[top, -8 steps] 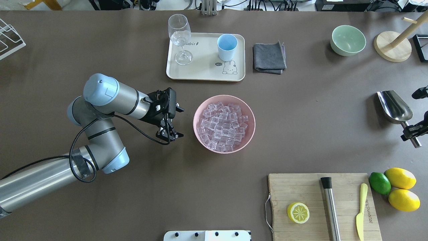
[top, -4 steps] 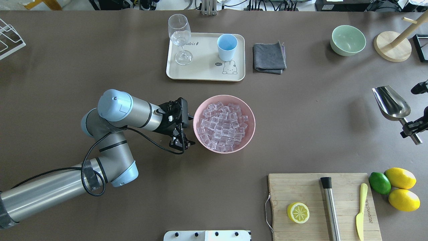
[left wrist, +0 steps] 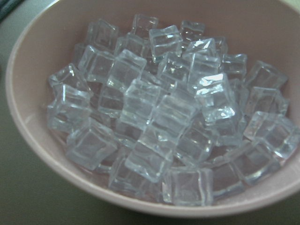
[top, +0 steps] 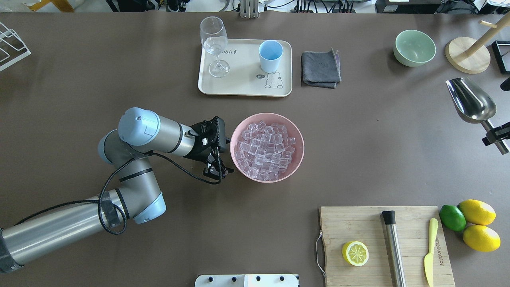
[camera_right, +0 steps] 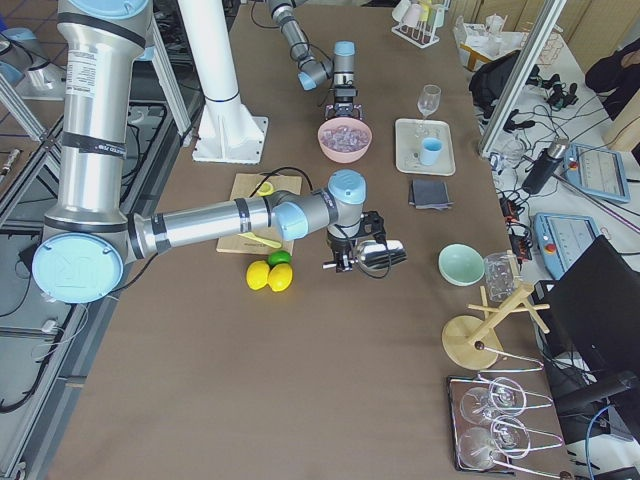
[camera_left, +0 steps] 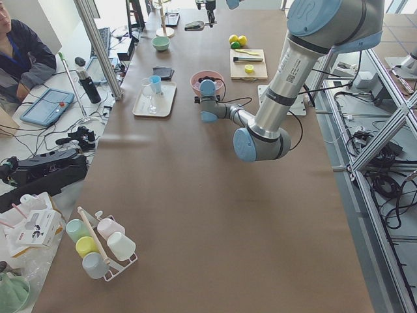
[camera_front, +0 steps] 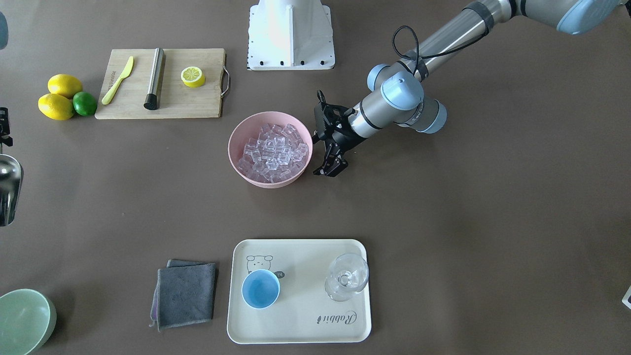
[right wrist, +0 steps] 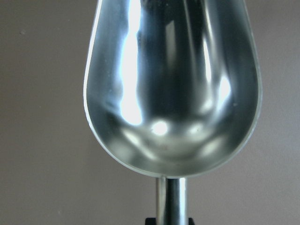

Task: Put ice in cup with scoop
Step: 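Grasp the metal scoop handle with the right gripper and lift it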

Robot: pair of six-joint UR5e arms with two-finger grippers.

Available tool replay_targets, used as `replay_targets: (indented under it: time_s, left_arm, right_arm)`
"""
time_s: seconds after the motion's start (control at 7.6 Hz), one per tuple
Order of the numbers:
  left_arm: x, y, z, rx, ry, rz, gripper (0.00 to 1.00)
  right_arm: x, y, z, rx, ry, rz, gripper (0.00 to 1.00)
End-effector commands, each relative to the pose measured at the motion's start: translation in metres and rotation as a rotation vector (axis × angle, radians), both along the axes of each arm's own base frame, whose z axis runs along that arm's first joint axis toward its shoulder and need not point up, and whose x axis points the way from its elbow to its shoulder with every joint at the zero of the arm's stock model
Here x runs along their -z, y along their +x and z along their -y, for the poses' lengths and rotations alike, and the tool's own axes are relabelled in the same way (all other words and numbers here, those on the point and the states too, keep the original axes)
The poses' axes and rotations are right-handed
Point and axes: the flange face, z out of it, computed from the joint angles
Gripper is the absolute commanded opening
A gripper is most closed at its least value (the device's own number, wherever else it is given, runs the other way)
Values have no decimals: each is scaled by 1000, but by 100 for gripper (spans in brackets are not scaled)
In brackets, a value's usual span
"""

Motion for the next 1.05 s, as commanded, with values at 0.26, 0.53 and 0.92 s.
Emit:
replay_targets:
  time_s: [0.26,0.53,0.92]
  left_arm:
    - [3,1,2,8,-44,2,98]
    - [9,2,4,7,-46,0,98]
    - [8,-9,9,14,-26,-36,98]
  right_arm:
    - [59,11,18,-28,122,43,0]
    - [64,6,26,115,260,26,0]
    - [134,-44,46,340,439,-81,0]
